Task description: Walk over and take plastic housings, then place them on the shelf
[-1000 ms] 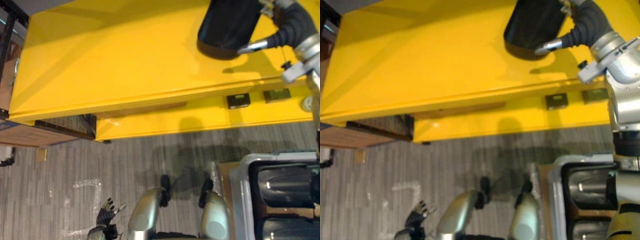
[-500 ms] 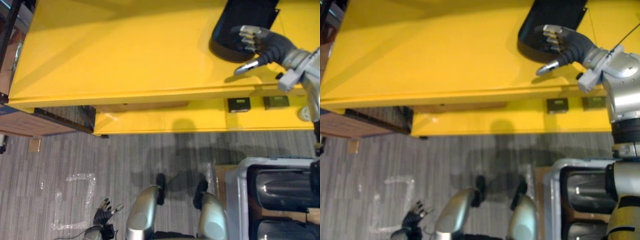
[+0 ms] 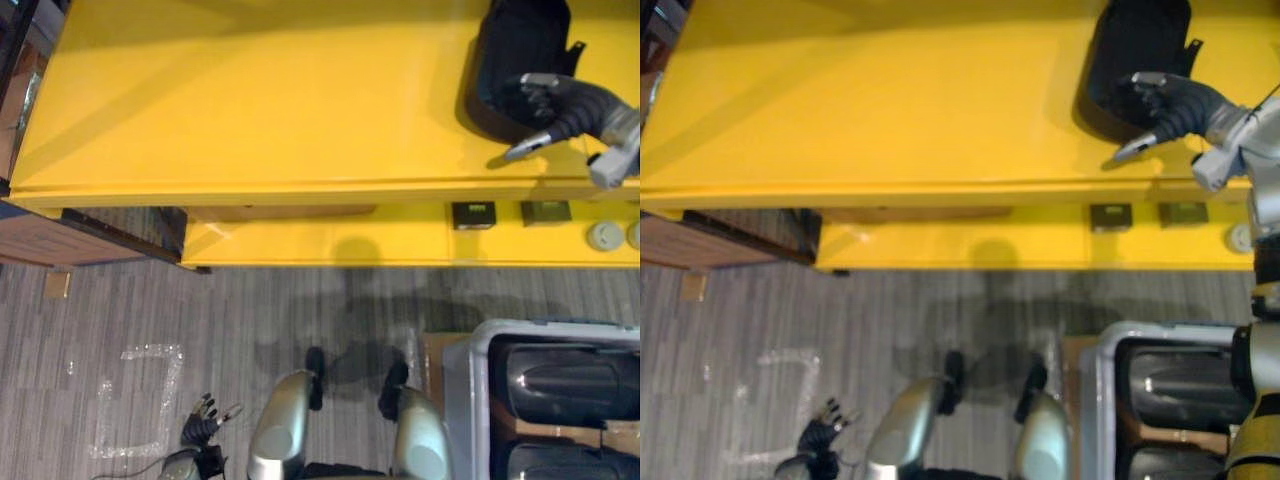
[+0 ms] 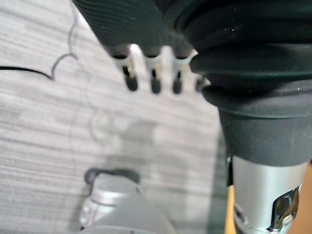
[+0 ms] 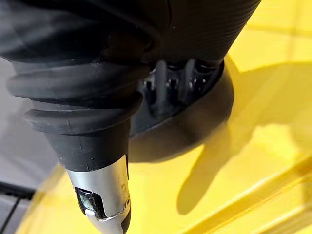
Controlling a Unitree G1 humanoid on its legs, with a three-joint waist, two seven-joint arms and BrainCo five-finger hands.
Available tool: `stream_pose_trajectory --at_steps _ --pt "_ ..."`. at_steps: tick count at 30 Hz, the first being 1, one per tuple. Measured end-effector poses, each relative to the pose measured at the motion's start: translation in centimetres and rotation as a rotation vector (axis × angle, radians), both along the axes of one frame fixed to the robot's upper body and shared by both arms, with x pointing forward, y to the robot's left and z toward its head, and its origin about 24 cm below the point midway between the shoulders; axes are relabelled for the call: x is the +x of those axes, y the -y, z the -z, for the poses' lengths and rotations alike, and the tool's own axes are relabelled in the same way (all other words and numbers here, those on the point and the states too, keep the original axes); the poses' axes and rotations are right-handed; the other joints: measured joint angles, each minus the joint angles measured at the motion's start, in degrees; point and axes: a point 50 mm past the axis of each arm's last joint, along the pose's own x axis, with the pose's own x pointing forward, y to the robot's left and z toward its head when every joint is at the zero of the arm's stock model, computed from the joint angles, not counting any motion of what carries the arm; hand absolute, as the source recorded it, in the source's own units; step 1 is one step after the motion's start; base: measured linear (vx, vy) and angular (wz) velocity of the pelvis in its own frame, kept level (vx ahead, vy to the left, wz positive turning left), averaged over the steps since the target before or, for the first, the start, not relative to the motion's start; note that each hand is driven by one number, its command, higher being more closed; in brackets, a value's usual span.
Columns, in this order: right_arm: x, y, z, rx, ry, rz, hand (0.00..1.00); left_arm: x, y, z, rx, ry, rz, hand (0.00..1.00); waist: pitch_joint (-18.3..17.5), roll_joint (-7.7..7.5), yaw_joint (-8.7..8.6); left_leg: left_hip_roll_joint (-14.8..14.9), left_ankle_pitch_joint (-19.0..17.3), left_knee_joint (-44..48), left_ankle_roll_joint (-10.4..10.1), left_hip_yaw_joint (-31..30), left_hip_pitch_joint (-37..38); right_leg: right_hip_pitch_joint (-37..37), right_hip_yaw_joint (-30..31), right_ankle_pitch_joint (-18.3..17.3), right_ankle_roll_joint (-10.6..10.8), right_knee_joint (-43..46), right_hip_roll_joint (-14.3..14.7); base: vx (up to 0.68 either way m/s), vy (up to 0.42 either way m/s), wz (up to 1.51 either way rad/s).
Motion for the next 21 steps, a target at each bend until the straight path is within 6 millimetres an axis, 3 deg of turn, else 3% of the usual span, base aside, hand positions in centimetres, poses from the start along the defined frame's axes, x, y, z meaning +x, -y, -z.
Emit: stream_pose_trajectory --at_steps 11,15,21 --pt "-0.3 0.5 0.2 -0.05 0.039 0.041 0.0 0.6 -1.0 -0.8 0.034 0.029 0.013 0.0 0.1 -2.12 -0.06 0.7 0.0 -0.1 0.0 0.9 0.0 0.7 0.2 1.3 -0.1 -2.3 0.7 0.0 0.009 -0.02" --pt "-0.6 -0.4 -0.9 -0.218 0.201 0.068 0.0 0.6 -1.1 -0.8 0.039 0.026 0.011 0.0 0.1 -2.43 -0.04 0.7 0.0 0.2 0.0 1.0 0.0 0.8 0.2 1.3 -0.1 -2.4 1.0 0.0 0.0 0.0" --pt "-1.1 -1.8 -0.2 -0.446 0.361 0.064 0.0 0.6 -1.2 -0.8 0.041 0.017 0.006 0.0 0.1 -2.54 0.01 0.9 -0.1 0.2 -0.1 1.0 -0.2 0.7 0.2 1.3 -0.1 -2.4 1.1 0.0 0.0 0.0"
